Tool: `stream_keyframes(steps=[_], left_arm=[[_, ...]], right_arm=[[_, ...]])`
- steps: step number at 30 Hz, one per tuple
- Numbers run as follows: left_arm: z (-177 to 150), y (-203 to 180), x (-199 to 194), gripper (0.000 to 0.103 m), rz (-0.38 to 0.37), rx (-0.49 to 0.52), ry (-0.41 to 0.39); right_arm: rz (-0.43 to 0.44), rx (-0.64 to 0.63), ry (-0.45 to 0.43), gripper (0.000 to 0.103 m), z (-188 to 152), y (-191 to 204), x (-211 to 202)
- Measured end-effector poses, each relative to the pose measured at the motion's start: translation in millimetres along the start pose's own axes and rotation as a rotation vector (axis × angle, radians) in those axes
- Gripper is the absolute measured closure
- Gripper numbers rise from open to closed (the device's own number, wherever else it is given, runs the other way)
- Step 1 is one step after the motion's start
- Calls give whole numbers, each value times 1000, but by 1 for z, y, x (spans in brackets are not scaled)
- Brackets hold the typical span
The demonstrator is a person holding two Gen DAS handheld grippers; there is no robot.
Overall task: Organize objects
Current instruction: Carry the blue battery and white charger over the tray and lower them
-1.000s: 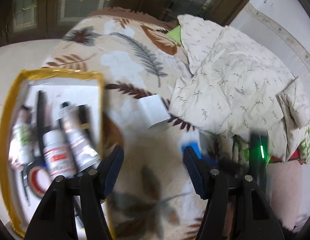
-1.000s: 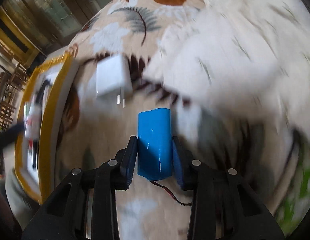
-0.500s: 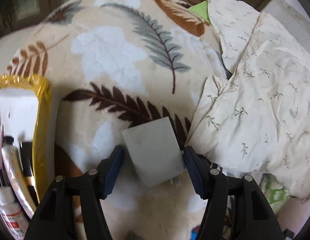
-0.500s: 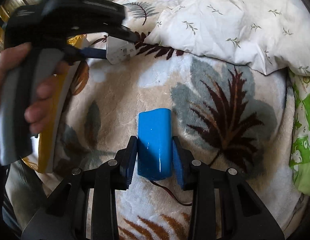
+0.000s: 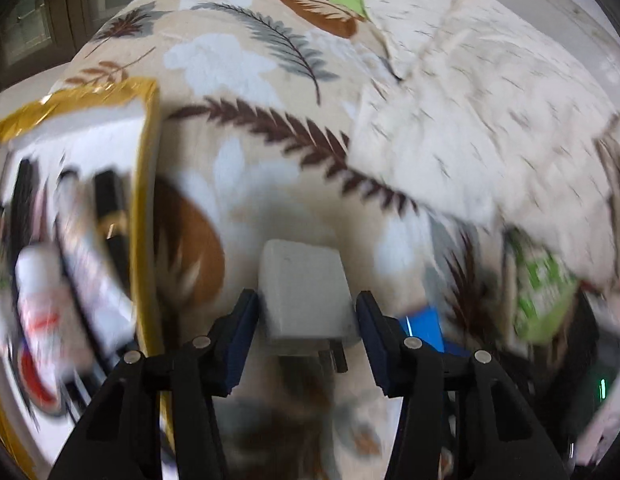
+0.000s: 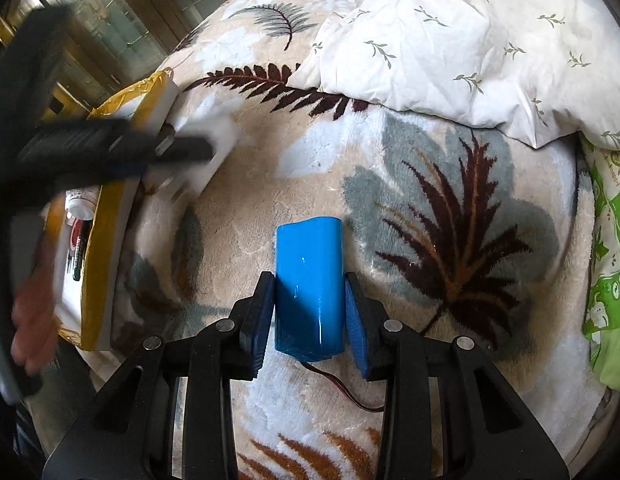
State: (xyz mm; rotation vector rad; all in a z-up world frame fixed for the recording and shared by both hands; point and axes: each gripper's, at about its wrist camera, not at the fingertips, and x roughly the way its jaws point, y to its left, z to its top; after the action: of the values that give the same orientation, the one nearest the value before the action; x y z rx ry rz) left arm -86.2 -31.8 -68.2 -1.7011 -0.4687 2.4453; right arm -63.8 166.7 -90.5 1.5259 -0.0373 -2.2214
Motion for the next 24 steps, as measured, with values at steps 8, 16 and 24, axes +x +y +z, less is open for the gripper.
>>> stream_keyframes(steps=[8, 16, 24], left_arm=[[-49, 3, -34, 79, -62, -10, -10], [-55, 0, -34, 61, -81, 2, -48], [-72, -6, -11, 39, -11, 88, 4]], right_arm=[[-48, -34, -4, 69, 5, 11, 3], [-58, -36, 2, 69, 8, 19, 6], [-60, -25, -3, 69, 7, 19, 5]])
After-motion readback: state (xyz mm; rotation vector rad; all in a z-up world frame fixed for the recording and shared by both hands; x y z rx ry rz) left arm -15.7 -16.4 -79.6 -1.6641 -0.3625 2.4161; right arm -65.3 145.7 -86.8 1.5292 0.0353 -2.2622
